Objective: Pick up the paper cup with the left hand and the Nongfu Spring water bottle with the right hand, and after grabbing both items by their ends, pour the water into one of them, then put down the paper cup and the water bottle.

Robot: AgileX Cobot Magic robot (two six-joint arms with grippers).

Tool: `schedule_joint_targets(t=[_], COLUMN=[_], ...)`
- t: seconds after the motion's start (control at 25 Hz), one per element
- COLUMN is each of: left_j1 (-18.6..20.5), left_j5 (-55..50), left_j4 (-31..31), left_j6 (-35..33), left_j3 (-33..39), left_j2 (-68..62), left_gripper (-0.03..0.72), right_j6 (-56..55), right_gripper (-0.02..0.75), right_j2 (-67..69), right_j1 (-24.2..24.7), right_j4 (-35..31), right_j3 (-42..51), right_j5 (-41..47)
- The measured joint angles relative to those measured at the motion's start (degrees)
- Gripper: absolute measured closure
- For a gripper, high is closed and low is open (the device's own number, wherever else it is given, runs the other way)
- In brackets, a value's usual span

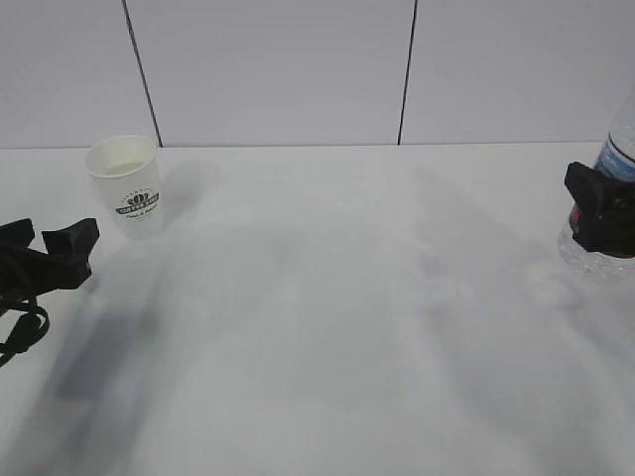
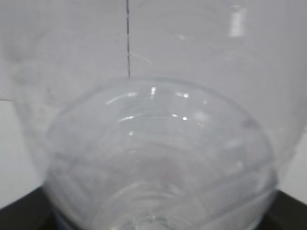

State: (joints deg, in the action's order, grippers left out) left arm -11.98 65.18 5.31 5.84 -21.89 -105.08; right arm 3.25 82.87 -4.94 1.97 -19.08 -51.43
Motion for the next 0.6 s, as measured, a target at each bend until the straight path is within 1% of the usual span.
schedule_joint_targets(t=[0.36,0.6], left_j1=[0.0,0.0], left_j5=[0.1,0.1], left_j4=[-1.1,-3.0], left_j6=[0.0,0.0], left_j3=[3.3,3.5], left_j2=[9.4,13.9], left_gripper=[0.097,0.102], right_j6=[0.0,0.0], right_gripper=[0.218,0.218], right_j2=[0.0,0.0], right_j1=[0.0,0.0], right_j4=[0.0,0.0], right_j3=[0.0,0.0], right_j5=[0.0,0.0])
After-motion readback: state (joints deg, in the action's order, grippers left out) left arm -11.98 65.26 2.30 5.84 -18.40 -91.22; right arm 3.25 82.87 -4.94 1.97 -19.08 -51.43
